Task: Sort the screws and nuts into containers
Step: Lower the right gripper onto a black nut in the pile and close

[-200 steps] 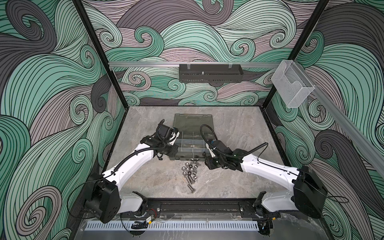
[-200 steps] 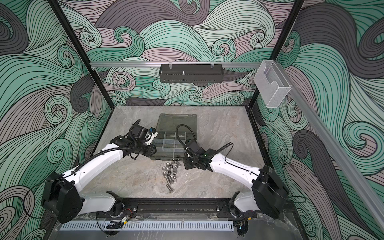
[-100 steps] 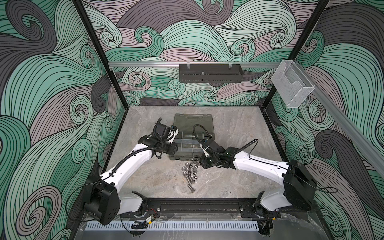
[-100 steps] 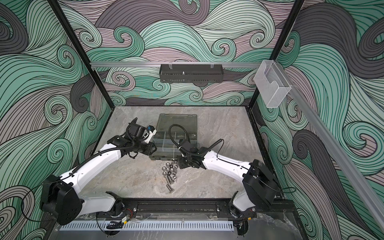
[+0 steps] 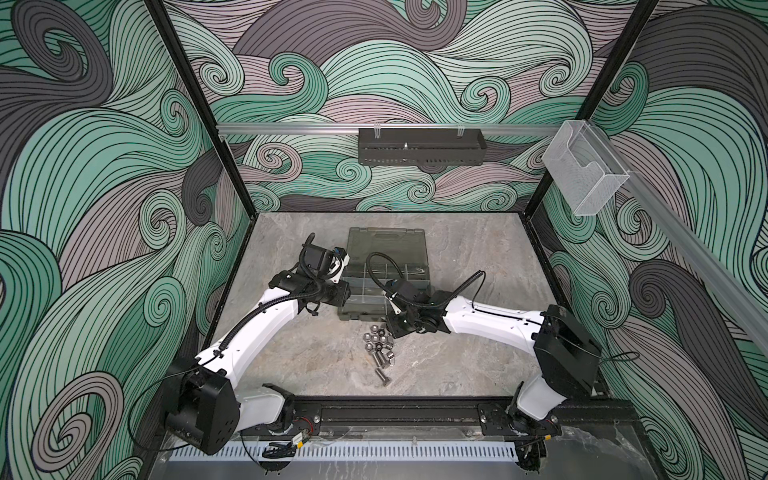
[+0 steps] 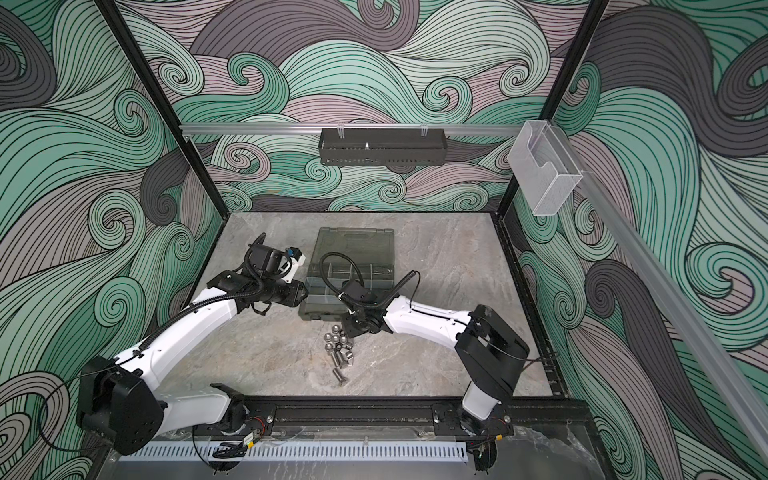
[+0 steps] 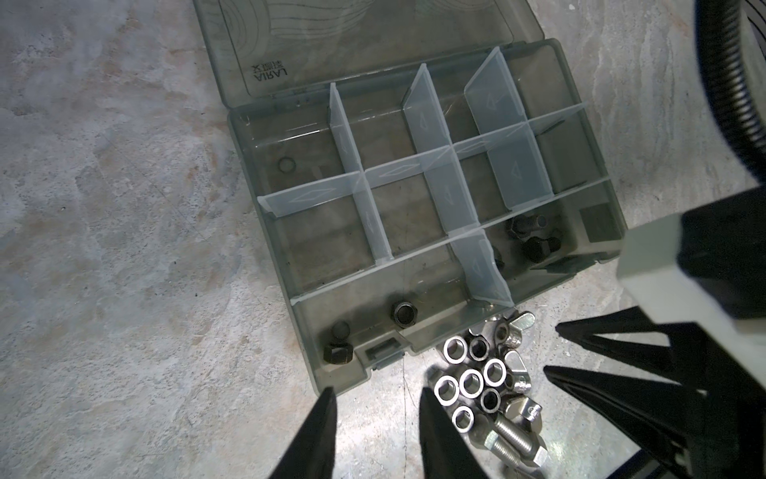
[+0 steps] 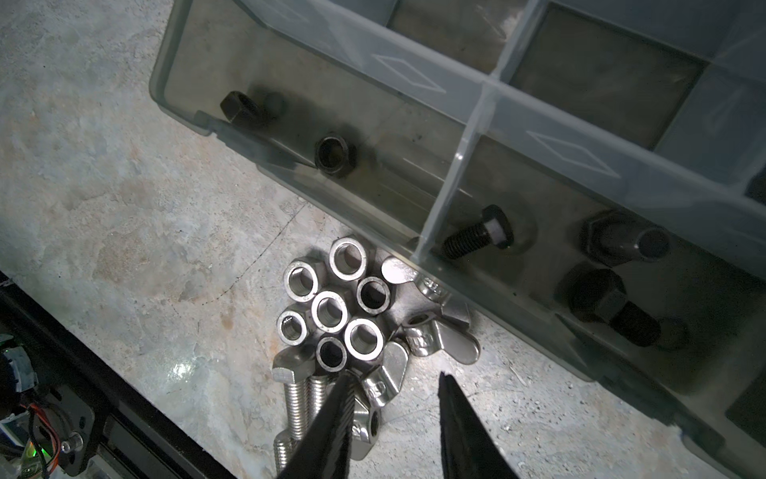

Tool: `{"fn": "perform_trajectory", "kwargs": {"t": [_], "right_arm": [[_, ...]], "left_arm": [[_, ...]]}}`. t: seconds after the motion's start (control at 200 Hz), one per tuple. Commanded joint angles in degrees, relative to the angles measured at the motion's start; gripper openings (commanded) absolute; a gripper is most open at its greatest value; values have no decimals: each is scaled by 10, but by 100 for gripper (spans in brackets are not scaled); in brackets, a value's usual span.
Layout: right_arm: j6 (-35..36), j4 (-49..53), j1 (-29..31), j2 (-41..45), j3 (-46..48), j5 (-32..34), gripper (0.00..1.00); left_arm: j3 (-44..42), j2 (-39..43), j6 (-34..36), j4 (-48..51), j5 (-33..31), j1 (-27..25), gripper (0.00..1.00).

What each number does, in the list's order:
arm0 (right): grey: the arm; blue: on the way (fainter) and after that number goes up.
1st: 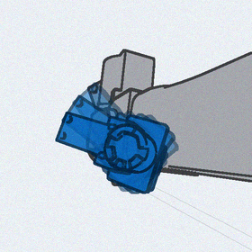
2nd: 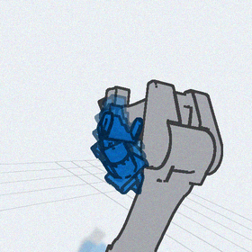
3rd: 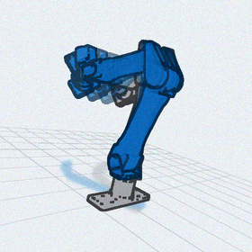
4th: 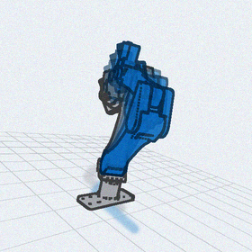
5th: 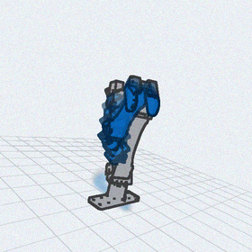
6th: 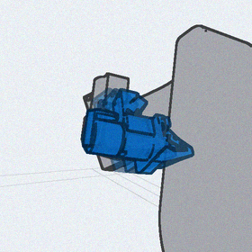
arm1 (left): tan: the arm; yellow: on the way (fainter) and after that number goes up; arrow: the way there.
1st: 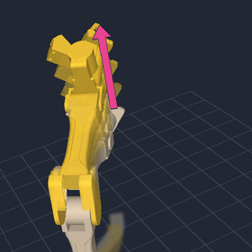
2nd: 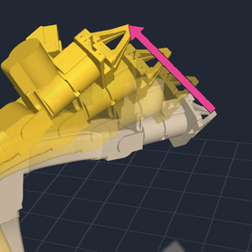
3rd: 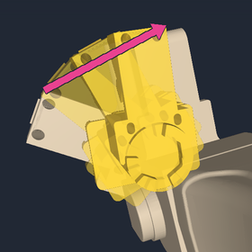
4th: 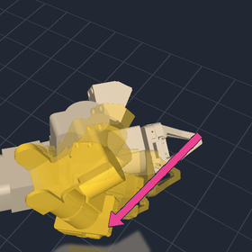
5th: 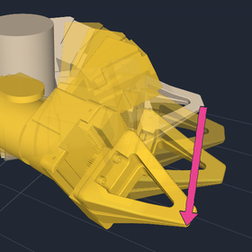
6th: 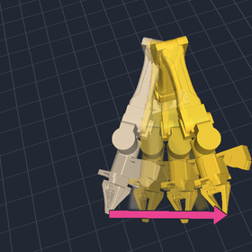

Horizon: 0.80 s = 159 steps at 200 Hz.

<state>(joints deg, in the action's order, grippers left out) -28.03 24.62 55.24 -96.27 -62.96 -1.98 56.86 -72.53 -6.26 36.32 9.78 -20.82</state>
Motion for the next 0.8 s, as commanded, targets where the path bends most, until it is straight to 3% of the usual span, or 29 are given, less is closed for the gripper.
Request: {"fn": "perform_trajectory", "kwargs": {"t": [0.0,0.79], "right_arm": [[11,13,10,-26,-27,-2,34],[-4,26,25,-124,-87,31,32]], "left_arm": [[6,4,-12,-2,15,14,37],[2,7,-15,-5,24,29,37]]}}
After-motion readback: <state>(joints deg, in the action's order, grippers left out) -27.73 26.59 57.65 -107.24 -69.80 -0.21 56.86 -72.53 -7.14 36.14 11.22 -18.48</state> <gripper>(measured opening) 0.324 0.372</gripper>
